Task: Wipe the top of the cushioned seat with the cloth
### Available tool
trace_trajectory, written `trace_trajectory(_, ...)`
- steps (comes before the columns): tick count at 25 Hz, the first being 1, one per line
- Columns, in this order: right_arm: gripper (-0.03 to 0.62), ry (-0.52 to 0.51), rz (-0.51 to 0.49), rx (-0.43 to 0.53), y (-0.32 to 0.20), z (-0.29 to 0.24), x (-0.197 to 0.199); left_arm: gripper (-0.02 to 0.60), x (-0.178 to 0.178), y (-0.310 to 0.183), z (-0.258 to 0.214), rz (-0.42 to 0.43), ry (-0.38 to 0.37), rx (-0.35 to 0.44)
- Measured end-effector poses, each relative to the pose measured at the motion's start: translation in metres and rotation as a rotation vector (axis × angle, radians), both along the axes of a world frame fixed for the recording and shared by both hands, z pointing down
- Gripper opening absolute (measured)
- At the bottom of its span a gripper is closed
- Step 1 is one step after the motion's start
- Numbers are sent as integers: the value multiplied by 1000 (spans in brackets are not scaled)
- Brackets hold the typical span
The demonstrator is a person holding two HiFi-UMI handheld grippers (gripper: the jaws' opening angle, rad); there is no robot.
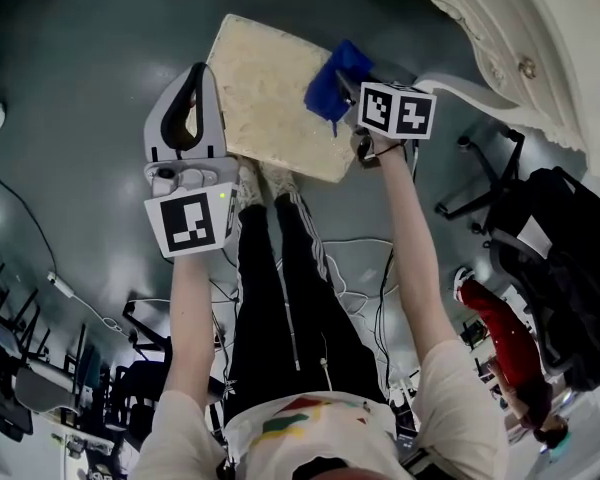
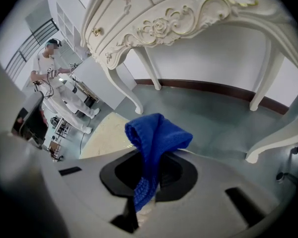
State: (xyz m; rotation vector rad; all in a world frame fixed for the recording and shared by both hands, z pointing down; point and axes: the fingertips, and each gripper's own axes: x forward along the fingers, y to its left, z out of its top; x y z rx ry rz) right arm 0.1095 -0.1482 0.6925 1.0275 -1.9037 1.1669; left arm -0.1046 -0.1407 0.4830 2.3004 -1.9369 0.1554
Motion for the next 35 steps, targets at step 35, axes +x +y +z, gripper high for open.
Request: trace_trajectory(35, 35, 203, 81, 86, 34, -8, 122, 5, 28, 3, 1, 57, -21, -18)
